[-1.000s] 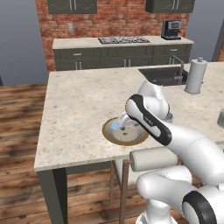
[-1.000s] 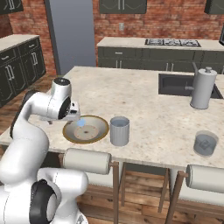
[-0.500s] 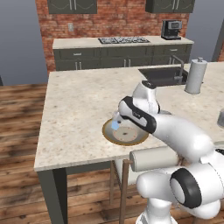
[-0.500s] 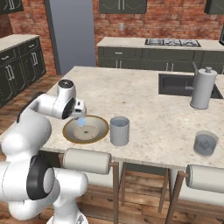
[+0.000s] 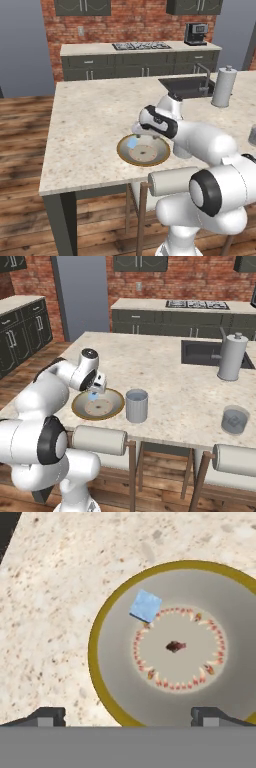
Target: There are four ice cubes in the ice bowl. Place two ice cubes in each glass of water.
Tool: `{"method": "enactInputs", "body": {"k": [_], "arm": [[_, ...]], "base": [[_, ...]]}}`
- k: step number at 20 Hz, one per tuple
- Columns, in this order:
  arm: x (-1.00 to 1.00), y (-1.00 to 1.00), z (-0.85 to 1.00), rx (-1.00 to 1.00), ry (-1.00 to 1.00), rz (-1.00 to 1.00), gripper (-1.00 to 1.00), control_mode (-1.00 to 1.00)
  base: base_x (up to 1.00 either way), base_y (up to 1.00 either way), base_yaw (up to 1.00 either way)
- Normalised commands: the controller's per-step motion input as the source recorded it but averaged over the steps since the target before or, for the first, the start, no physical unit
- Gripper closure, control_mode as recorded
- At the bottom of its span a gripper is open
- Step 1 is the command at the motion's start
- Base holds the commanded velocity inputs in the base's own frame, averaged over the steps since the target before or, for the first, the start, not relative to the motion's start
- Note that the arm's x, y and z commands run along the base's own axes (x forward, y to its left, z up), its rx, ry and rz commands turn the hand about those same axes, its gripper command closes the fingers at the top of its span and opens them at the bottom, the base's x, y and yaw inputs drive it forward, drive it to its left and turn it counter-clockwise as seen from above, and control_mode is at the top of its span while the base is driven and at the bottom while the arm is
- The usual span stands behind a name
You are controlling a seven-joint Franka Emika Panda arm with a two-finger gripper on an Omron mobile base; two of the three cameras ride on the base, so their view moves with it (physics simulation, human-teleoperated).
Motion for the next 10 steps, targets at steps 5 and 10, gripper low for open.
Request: {"method": "enactInputs", "body": {"k": [5,10], "arm": [[0.12,0.10,-0.49,0.05,0.00,-0.35,-1.00,-1.00],[0.45,0.00,-0.07,0.06,0.01,-0.14,-1.00,-1.00]], "base": [[0.00,0.00,0.00],[0.00,0.00,0.00]]}}
